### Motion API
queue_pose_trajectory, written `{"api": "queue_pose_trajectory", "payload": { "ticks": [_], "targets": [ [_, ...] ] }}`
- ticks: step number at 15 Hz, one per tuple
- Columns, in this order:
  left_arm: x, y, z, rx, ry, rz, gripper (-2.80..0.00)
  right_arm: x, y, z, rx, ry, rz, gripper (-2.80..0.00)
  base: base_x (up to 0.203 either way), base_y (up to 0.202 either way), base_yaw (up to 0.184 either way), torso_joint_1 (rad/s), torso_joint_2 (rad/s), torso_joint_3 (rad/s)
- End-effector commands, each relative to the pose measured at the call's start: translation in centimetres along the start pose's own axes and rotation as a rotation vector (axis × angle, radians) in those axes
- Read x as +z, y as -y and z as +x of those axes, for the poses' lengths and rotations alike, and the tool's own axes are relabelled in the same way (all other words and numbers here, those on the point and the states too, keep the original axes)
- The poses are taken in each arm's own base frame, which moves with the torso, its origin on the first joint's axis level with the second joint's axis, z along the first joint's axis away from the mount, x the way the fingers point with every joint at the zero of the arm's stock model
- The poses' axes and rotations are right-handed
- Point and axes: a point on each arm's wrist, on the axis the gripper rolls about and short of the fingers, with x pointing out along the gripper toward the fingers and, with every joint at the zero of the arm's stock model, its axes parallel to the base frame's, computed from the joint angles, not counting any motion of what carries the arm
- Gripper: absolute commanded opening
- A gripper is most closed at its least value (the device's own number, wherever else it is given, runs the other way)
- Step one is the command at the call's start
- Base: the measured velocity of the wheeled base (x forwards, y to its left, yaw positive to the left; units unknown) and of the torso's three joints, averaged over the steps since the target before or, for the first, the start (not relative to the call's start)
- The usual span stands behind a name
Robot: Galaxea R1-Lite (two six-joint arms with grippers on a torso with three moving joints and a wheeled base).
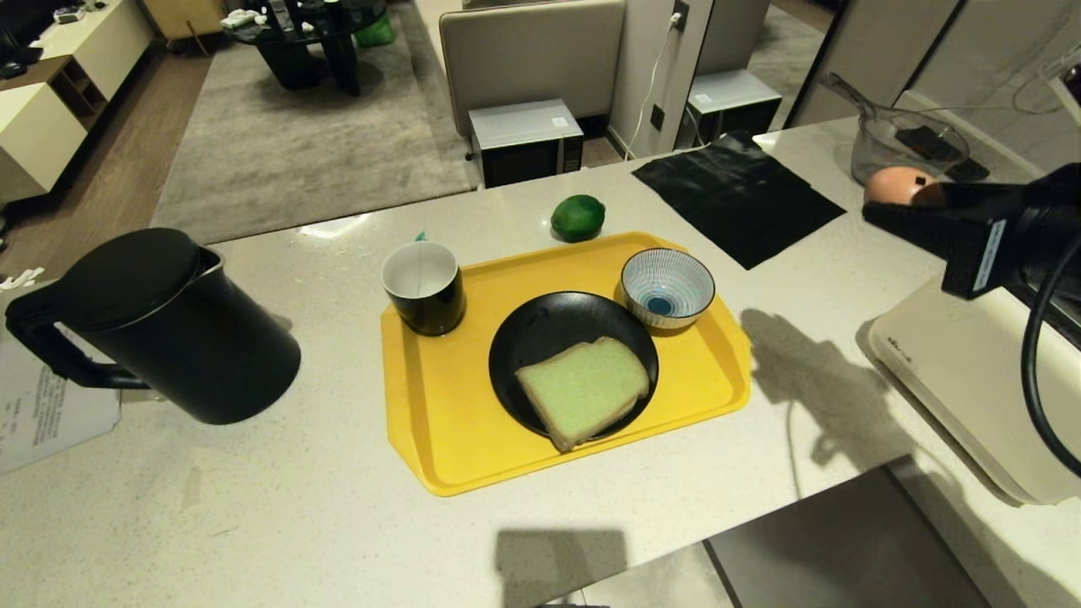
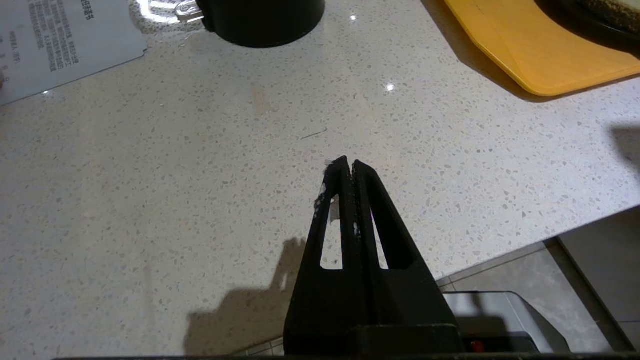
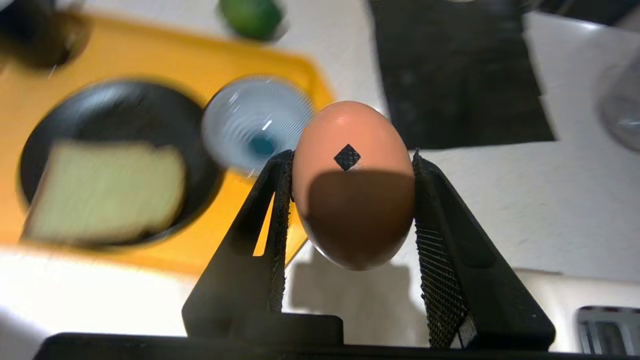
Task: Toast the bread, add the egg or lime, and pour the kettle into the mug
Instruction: Put the egg in the bowl
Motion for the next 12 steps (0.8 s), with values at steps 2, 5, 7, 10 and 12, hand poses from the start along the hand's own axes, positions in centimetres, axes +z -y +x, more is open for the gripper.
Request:
{"api": "queue_pose_trajectory", "payload": {
  "ticks": [2,5,7,10,12],
  "targets": [
    [0.0,0.0,0.0,0.001,0.000,0.000,-2.80,-1.0,-2.2,-0.3,0.096,-0.058,-0.063,-2.80,0.000,0.000,0.000,0.000,0.00,0.000],
    [0.0,0.0,0.0,0.001,0.000,0.000,-2.80,-1.8,-4.1,1.9,0.092,-0.121,-0.074,-2.80,0.000,0.000,0.000,0.000,0.00,0.000],
    [0.0,0.0,0.0,0.001,0.000,0.000,-2.80,-1.6,-5.3,3.9,0.057,-0.143,-0.065,-2.80,0.000,0.000,0.000,0.000,0.00,0.000],
    [0.0,0.0,0.0,0.001,0.000,0.000,-2.80,-1.0,-6.6,7.0,-0.044,-0.169,-0.046,-2.80,0.000,0.000,0.000,0.000,0.00,0.000],
    [0.0,0.0,0.0,0.001,0.000,0.000,-2.80,-0.6,-6.7,7.5,-0.057,-0.212,-0.069,-2.80,0.000,0.000,0.000,0.000,0.00,0.000]
  ]
}}
